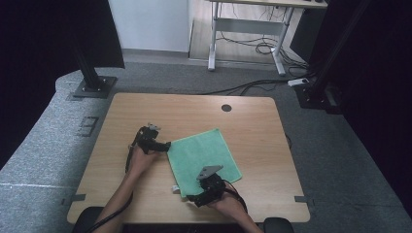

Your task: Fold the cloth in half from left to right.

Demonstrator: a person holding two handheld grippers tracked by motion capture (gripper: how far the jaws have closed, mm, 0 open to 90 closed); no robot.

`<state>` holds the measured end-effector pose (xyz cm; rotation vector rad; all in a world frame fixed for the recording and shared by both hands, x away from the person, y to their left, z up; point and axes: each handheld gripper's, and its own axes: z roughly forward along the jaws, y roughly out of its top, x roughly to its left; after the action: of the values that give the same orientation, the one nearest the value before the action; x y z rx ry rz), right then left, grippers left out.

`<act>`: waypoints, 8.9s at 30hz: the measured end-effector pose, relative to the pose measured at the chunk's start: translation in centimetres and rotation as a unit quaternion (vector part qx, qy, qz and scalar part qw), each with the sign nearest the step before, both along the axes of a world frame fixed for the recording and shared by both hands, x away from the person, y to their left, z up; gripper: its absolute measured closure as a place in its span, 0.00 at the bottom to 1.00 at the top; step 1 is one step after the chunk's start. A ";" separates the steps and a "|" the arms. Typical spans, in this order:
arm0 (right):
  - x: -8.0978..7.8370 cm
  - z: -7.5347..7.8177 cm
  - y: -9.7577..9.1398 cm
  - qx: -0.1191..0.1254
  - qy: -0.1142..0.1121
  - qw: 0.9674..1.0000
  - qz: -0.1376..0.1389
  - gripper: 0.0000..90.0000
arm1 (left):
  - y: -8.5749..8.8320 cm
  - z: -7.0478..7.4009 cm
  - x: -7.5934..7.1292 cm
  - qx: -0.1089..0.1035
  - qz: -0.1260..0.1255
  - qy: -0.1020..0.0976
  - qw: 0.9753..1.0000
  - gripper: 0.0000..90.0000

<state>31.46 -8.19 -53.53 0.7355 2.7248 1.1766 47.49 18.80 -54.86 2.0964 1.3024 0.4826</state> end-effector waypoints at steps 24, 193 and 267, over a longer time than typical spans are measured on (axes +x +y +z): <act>-1.6 0.5 3.8 -0.053 -0.037 0.997 0.036 0.93 | 0.0 0.2 -0.8 -0.014 -0.053 -0.023 0.998 0.31; 3.9 -0.9 -7.3 -0.050 -0.032 0.987 -0.147 0.25 | -7.6 0.2 -4.7 0.016 -0.119 0.006 0.993 0.01; 4.5 -0.1 -12.4 -0.040 -0.042 0.977 -0.204 0.14 | -0.1 1.4 -11.3 0.010 -0.102 -0.018 0.995 0.01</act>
<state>35.93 -20.61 -53.62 1.1336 2.3760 0.9732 36.21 18.72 -53.47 2.1978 1.0533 0.4438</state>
